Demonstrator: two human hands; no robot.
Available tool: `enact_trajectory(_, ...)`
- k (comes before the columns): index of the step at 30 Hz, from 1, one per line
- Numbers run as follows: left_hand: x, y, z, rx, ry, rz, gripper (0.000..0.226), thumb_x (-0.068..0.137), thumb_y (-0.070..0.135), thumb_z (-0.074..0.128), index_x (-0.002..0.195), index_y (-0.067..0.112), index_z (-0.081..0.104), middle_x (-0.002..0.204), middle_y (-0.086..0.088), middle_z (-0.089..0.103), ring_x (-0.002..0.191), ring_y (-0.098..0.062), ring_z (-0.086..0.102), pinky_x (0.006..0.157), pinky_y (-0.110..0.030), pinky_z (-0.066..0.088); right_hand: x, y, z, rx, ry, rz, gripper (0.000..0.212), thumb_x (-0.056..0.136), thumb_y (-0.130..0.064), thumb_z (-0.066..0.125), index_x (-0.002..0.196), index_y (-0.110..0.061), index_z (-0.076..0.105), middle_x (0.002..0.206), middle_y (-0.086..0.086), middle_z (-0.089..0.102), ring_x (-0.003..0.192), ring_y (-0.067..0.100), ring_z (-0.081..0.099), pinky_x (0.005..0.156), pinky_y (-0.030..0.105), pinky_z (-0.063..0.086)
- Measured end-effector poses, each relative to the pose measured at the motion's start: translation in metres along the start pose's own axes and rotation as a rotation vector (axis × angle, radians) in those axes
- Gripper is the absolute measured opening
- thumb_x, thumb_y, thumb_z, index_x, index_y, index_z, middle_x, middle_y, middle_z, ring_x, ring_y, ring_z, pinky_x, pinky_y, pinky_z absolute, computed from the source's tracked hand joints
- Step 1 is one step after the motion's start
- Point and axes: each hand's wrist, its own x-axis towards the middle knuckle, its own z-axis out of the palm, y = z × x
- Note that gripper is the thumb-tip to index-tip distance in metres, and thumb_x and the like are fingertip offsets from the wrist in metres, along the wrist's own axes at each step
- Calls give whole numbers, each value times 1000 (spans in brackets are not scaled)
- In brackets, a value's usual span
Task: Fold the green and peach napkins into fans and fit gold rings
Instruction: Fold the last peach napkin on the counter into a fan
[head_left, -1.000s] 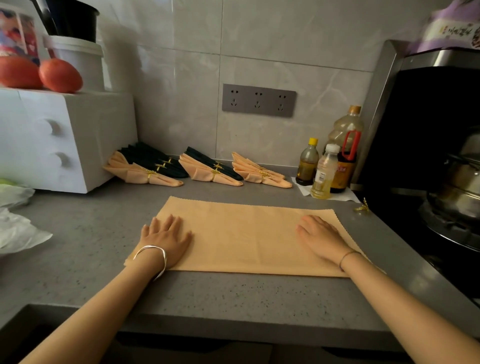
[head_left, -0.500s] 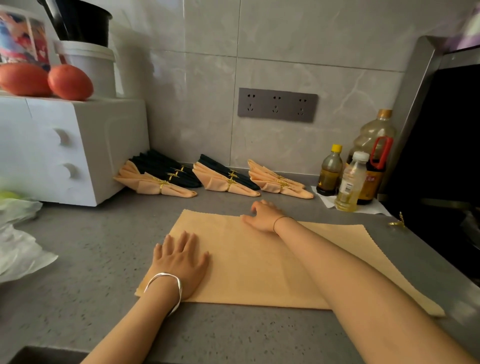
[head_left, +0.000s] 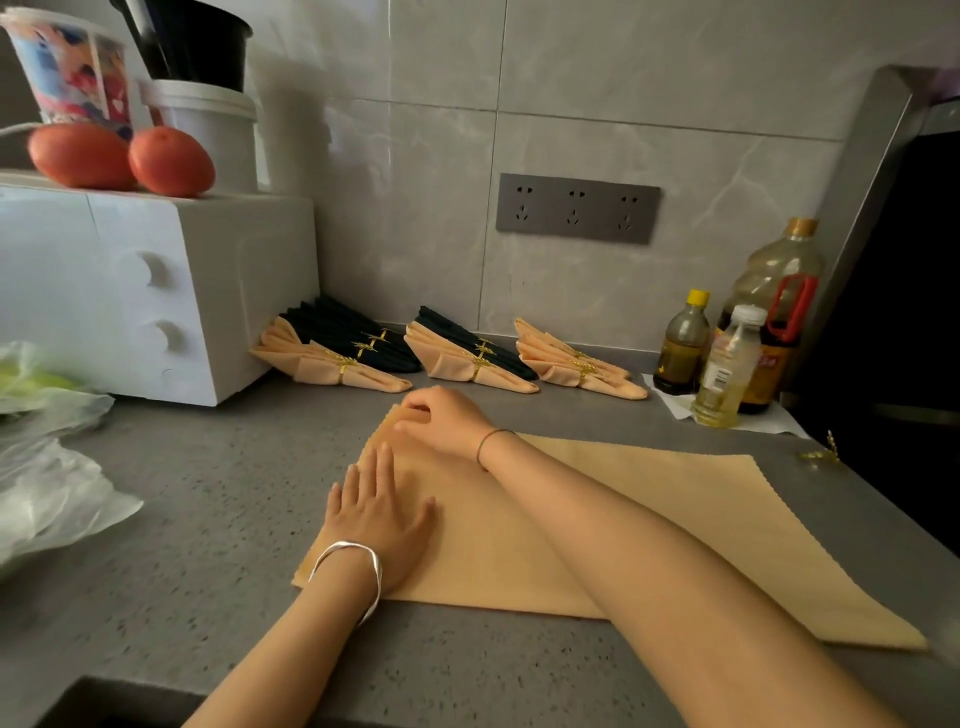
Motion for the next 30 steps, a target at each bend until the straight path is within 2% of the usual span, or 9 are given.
enact_trajectory(5, 1, -1, -6, -352, 183, -4, 69, 98, 47, 29, 151, 22, -8, 159, -2, -11, 147, -22, -2, 120, -38, 5, -34, -2, -12, -50, 113, -135, 16, 91, -27, 57, 100, -20, 68, 99, -2, 68, 92, 16, 59, 78, 33, 48)
enact_trajectory(7, -2, -1, -12, -394, 228, 17, 64, 99, 45, 26, 151, 24, -5, 159, -2, -7, 147, -22, 2, 119, -40, 6, -56, 3, -25, -54, 145, -148, 13, 90, -26, 58, 96, -22, 69, 96, -4, 69, 90, 14, 59, 79, 34, 49)
enact_trajectory(9, -8, -1, -16, -343, 192, 49, 58, 100, 44, 21, 151, 26, 0, 160, 0, -3, 147, -21, 3, 119, -40, 5, -82, 9, -38, -63, 163, -145, 13, 90, -25, 58, 95, -24, 70, 96, -7, 69, 90, 10, 59, 81, 31, 48)
enact_trajectory(11, -17, -1, -20, -241, 74, 75, 55, 101, 43, 15, 151, 28, 1, 160, 1, -3, 147, -21, 0, 118, -41, 2, -112, 18, -48, -96, 171, -119, 16, 91, -27, 58, 99, -24, 71, 100, -8, 69, 92, 6, 57, 84, 28, 46)
enact_trajectory(16, -43, 5, -20, 112, -147, 129, 54, 102, 43, 10, 150, 32, -12, 159, 0, -13, 146, -24, -8, 118, -43, -3, -170, 49, -47, -102, 153, -106, 20, 92, -31, 57, 108, -28, 70, 109, -11, 68, 102, 3, 58, 94, 28, 46)
enact_trajectory(19, -56, 12, -16, 181, -168, 164, 54, 101, 46, 7, 150, 33, -12, 159, 2, -12, 146, -23, -10, 117, -44, -7, -195, 58, -41, -129, 153, -143, 24, 93, -35, 53, 111, -30, 68, 110, -15, 68, 103, -1, 58, 95, 26, 46)
enact_trajectory(23, -63, 15, -8, 279, -197, 195, 54, 101, 45, 5, 150, 30, -12, 159, 3, -14, 146, -23, -10, 117, -45, -8, -221, 60, -35, -195, 142, -211, 42, 91, -52, 39, 111, -30, 68, 110, -18, 67, 102, -7, 55, 94, 18, 43)
enact_trajectory(25, -66, 17, -6, 299, -208, 206, 54, 101, 45, 5, 150, 29, -12, 158, 3, -14, 146, -23, -11, 117, -45, -8, -228, 61, -32, -211, 151, -219, 44, 91, -55, 37, 110, -31, 69, 109, -19, 67, 101, -10, 52, 93, 17, 41)
enact_trajectory(30, -71, 20, -7, 301, -200, 224, 57, 101, 46, 6, 151, 26, -11, 158, 3, -14, 146, -23, -10, 117, -44, -8, -238, 64, -30, -200, 149, -213, 58, 92, -63, 23, 110, -32, 69, 110, -20, 67, 103, -5, 56, 92, 16, 40)
